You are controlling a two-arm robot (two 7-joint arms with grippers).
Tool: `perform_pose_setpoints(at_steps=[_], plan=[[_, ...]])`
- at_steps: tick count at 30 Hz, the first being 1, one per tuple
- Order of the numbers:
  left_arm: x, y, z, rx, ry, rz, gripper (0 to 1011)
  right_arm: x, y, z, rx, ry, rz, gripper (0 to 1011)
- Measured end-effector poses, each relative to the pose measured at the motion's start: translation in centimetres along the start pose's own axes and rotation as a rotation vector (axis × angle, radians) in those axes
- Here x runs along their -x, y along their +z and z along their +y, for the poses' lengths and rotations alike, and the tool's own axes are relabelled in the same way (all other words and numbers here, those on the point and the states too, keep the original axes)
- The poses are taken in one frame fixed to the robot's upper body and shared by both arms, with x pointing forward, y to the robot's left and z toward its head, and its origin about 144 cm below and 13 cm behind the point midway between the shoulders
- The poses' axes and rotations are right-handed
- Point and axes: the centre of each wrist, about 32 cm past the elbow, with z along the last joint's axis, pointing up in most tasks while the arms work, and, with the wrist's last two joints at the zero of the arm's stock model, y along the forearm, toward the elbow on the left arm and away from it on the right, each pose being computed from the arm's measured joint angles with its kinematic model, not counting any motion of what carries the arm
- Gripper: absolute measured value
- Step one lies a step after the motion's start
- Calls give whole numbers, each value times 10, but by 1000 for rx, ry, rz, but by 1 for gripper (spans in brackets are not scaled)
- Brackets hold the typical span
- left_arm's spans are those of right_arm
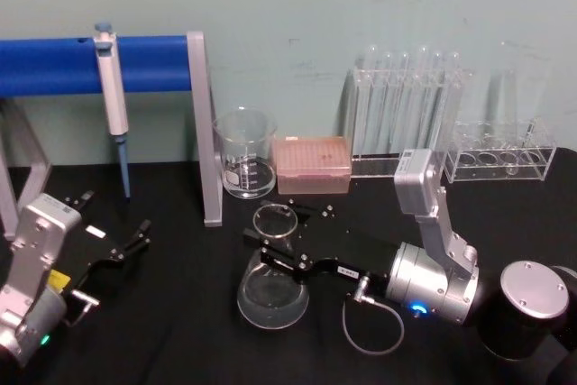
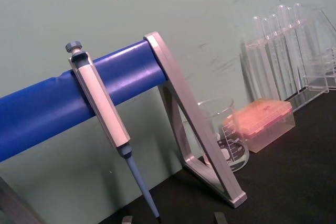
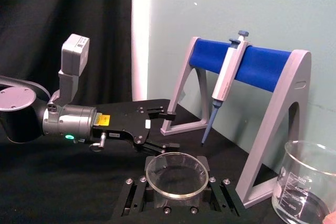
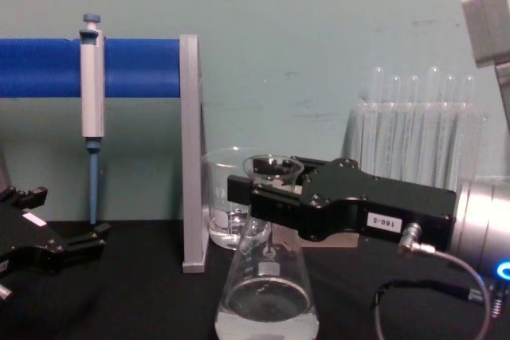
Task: Grasp the erlenmeyer flask with one hand, shake it three times, then place it back.
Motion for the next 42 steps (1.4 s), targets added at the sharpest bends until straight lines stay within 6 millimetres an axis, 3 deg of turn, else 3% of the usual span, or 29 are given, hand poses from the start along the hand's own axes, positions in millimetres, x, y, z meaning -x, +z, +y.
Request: perform_pose_setpoints(at_steps=[14, 42], plan=[[0, 0, 0, 0, 0, 0, 1001, 1, -1, -3, -5, -74, 10, 479], [0, 0, 0, 0, 0, 0, 1001, -8, -3, -33, 12, -590, 18, 478]])
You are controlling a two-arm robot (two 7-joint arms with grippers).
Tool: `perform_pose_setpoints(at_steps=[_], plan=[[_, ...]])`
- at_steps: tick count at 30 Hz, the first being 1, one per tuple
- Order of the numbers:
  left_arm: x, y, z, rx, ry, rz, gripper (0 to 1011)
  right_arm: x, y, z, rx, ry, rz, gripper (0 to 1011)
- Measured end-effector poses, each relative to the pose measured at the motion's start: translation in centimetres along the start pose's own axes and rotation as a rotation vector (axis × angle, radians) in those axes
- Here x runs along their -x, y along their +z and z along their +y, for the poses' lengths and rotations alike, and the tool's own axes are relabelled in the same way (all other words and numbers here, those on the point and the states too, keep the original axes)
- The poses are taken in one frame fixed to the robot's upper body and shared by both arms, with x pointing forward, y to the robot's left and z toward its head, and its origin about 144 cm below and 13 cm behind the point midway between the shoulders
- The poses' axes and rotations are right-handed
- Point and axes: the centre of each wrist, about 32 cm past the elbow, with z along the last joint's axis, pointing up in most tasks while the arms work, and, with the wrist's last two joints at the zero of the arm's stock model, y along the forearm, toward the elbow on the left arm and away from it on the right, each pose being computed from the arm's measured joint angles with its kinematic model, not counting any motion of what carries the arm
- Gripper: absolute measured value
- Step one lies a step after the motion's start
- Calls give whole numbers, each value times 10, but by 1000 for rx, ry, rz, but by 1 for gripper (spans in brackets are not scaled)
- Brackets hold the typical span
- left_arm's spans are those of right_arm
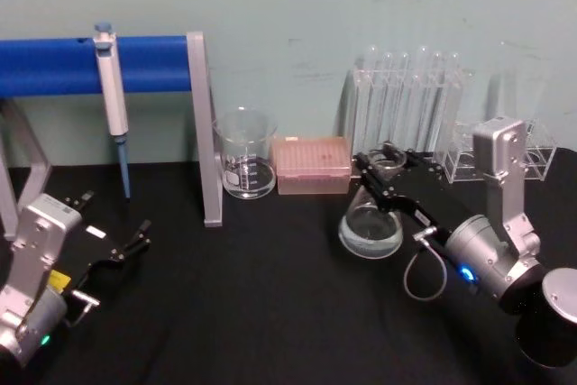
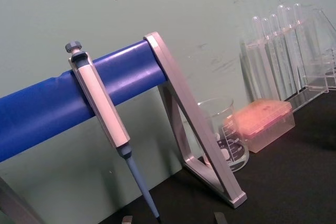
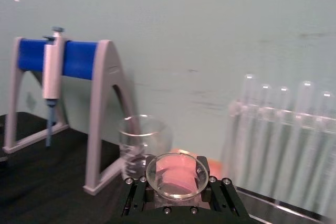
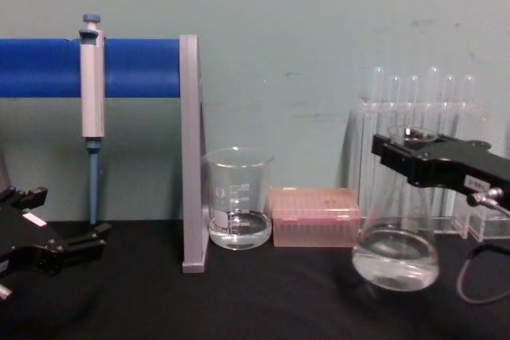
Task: Grasp the erlenmeyer flask with one hand, shake it three times, then place it back.
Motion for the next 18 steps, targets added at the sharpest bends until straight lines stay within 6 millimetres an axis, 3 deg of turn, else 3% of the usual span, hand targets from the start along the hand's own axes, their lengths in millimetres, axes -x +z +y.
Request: perform_pose_setpoints(at_steps=[9, 18], plan=[[0, 0, 0, 0, 0, 0, 1001, -5, 1, -4, 6, -68, -1, 479], [0, 0, 0, 0, 0, 0, 1001, 0, 0, -1, 10, -17, 1, 479]])
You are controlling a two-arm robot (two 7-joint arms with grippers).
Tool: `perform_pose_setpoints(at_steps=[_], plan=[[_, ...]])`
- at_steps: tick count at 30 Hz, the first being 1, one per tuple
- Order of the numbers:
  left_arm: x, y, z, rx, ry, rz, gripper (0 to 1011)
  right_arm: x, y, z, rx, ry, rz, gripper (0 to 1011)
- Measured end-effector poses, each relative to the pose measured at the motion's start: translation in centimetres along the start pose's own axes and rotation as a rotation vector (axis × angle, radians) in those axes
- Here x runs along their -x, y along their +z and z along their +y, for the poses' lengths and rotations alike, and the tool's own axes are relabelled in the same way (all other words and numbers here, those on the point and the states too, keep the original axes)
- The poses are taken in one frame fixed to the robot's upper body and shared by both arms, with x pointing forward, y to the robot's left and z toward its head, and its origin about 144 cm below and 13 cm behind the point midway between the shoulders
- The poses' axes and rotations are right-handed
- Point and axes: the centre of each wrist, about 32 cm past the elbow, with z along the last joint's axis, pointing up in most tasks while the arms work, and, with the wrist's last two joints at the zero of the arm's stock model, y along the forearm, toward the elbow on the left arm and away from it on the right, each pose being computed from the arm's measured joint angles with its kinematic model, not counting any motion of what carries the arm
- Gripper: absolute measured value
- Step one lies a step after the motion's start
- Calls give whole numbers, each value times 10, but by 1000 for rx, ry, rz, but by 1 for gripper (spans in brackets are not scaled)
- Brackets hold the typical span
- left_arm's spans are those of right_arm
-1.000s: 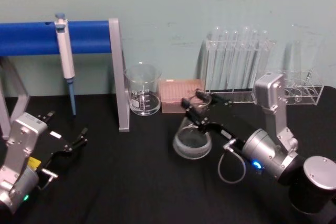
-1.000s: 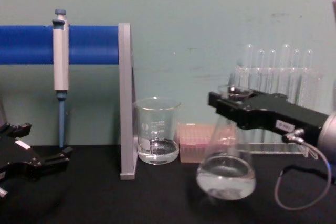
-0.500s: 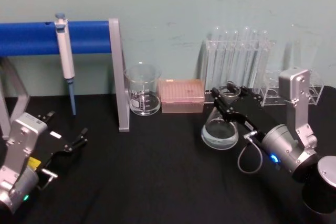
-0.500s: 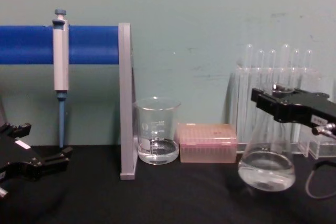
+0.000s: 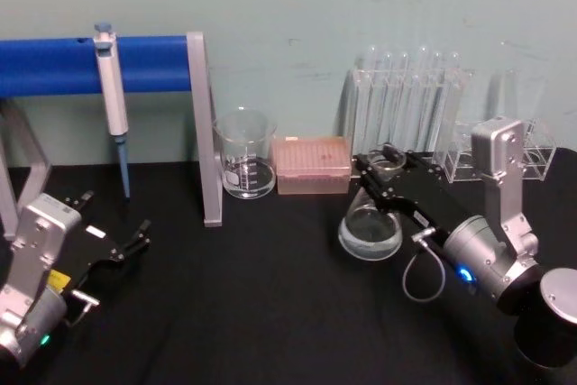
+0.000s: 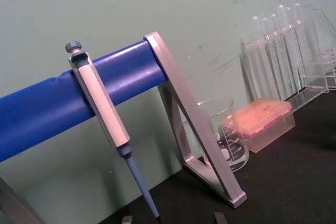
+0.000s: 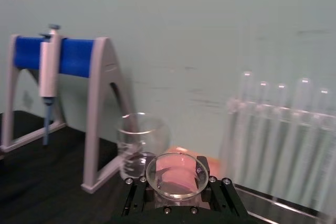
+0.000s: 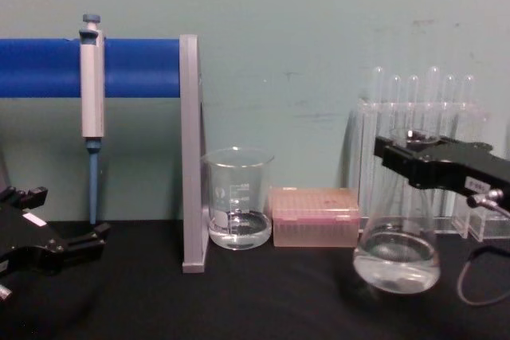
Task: Grasp the erlenmeyer flask with one hand, shake it three times, then place it back.
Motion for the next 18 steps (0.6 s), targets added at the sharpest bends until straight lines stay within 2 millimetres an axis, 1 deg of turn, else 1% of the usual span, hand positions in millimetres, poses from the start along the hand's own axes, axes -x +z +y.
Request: perform_pose_setpoints(at_steps=[6, 18], plan=[[0, 0, 0, 0, 0, 0, 1001, 6, 1, 3, 1, 73, -6, 479], [0, 0, 0, 0, 0, 0, 1001, 23, 2, 10, -6, 278, -21, 479]])
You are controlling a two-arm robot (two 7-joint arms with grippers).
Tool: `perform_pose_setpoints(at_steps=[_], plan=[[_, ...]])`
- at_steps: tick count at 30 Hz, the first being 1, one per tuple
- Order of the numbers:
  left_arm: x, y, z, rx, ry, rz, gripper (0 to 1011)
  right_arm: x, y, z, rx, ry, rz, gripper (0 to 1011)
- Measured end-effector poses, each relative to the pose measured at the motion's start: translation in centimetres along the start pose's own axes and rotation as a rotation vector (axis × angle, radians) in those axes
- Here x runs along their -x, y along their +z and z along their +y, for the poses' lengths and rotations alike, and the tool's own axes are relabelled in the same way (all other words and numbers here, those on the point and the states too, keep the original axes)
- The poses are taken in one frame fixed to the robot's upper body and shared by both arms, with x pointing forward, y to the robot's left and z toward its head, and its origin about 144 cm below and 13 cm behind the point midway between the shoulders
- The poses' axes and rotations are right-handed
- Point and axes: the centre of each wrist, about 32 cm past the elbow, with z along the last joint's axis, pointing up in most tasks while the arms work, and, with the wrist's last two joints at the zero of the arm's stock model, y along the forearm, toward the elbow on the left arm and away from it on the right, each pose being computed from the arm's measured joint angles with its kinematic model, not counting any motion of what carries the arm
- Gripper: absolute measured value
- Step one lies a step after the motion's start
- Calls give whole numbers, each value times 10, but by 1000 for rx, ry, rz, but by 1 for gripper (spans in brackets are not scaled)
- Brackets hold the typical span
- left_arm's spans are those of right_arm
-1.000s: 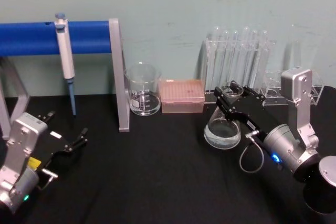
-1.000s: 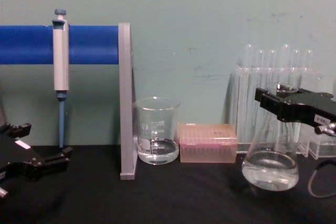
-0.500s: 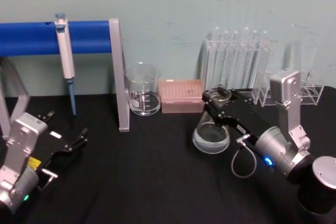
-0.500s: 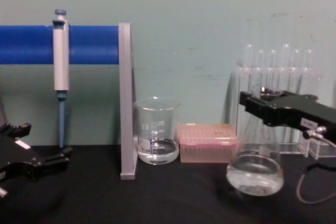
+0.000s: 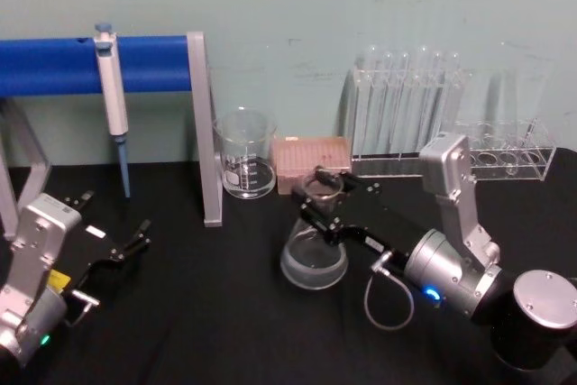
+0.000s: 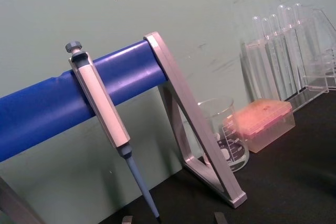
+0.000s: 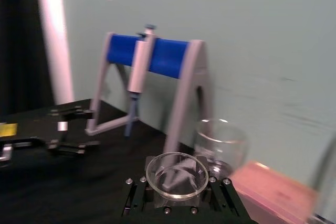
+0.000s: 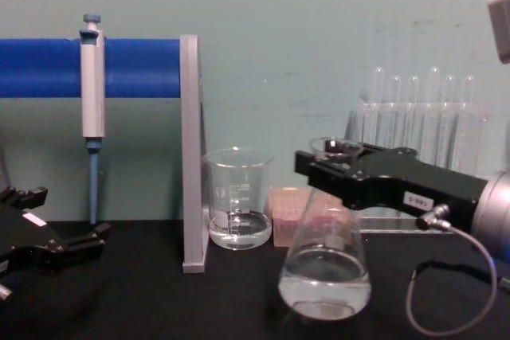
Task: Grasp the erlenmeyer flask with one hand, shake it three times, then place it back.
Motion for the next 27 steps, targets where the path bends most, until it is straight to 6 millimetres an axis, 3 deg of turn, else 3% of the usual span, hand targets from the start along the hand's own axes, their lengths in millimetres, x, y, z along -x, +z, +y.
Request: perform_pose_setpoints(at_steps=[11, 27], plan=[[0, 0, 0, 0, 0, 0, 1001, 8, 1, 5, -11, 155, -5, 479], [0, 0, 0, 0, 0, 0, 1001, 7, 0, 6, -10, 156, -2, 479]])
